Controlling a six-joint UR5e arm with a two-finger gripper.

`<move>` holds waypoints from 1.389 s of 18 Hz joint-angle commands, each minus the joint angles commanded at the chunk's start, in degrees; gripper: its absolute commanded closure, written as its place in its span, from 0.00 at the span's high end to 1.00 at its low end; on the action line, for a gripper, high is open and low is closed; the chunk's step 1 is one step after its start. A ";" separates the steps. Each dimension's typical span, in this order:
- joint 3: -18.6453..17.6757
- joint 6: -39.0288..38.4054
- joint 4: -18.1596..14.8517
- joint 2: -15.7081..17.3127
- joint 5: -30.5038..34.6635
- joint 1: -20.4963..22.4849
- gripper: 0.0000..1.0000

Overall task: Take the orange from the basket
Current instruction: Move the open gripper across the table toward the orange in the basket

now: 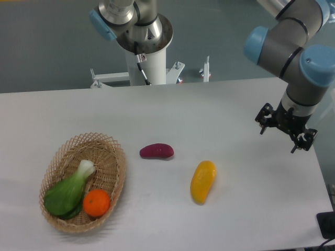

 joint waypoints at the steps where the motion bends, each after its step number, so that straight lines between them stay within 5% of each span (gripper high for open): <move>1: 0.00 0.00 -0.09 0.00 0.00 -0.09 1.00; 10: -0.26 -1.57 -0.88 0.70 -2.54 -0.26 1.00; 17: -1.41 -14.22 -0.79 1.49 -4.04 -5.18 1.00; 23: -1.76 -32.59 0.26 1.23 -7.12 -11.42 1.00; 25: -3.59 -33.13 3.94 1.14 -7.91 -14.05 1.00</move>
